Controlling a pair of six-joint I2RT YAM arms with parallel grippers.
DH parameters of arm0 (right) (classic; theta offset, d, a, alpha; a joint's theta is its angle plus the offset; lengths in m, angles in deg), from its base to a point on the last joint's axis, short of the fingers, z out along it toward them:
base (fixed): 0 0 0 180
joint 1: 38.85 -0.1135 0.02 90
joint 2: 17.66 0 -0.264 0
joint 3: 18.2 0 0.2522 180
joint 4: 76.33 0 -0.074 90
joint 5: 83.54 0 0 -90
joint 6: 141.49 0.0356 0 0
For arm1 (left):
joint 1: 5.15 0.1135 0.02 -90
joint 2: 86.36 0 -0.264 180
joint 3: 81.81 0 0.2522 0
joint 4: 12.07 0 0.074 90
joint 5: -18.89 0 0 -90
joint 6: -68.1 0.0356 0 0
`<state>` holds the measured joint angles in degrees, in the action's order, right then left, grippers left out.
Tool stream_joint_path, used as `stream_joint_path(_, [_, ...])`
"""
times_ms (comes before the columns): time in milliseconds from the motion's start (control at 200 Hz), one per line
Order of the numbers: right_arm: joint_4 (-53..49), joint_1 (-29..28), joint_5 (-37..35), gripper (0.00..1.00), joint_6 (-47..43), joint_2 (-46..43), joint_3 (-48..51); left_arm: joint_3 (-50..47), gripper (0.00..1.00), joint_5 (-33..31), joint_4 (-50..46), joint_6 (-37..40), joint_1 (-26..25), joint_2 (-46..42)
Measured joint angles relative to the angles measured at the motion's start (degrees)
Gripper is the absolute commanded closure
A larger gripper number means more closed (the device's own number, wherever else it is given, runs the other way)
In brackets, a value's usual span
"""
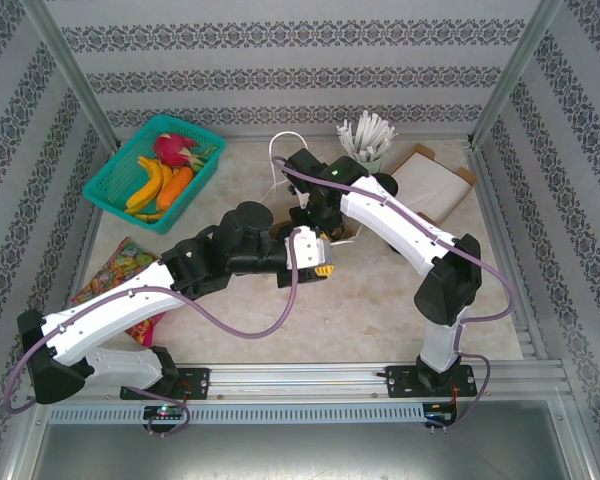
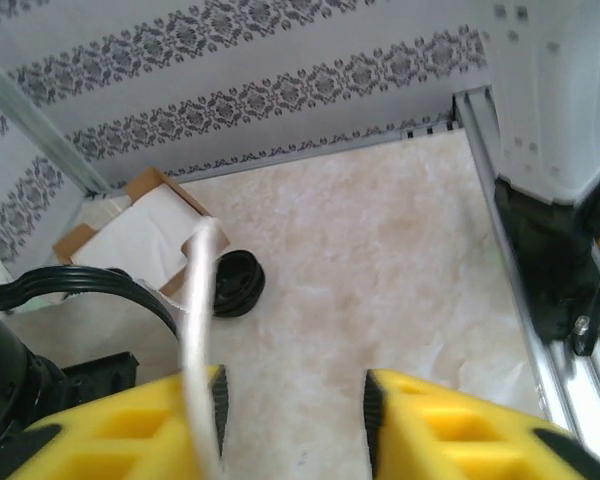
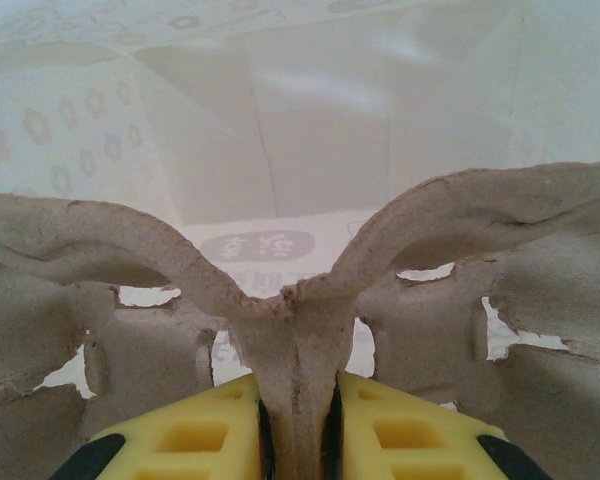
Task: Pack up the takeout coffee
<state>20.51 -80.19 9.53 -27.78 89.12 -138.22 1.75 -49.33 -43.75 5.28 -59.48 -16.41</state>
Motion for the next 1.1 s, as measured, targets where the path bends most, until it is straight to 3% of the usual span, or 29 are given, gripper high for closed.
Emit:
stream_joint_path(90, [-0.11,0.0,-0.02,0.77,0.46,0.52,-0.15,0.52,0.91,-0.02,-0.02,-0.31,-0.07,-0.02])
stream_joint_path(240, [-0.22,0.0,-0.02,0.76,1.33,1.6,-0.2,1.68,1.0,-0.26,-0.09,-1.03,-0.07,-0.04])
stream_joint_path(714, [1.18,-0.04,-1.44,0.77,3.04,4.17,0.07,2.01,1.0,-1.09,-0.04,-2.8,-0.07,-0.57])
stream_joint_path(1099, [6.86,-0.57,-4.17,0.77,3.15,4.17,6.75,3.15,0.94,-3.32,-0.02,-6.64,-0.04,-1.03])
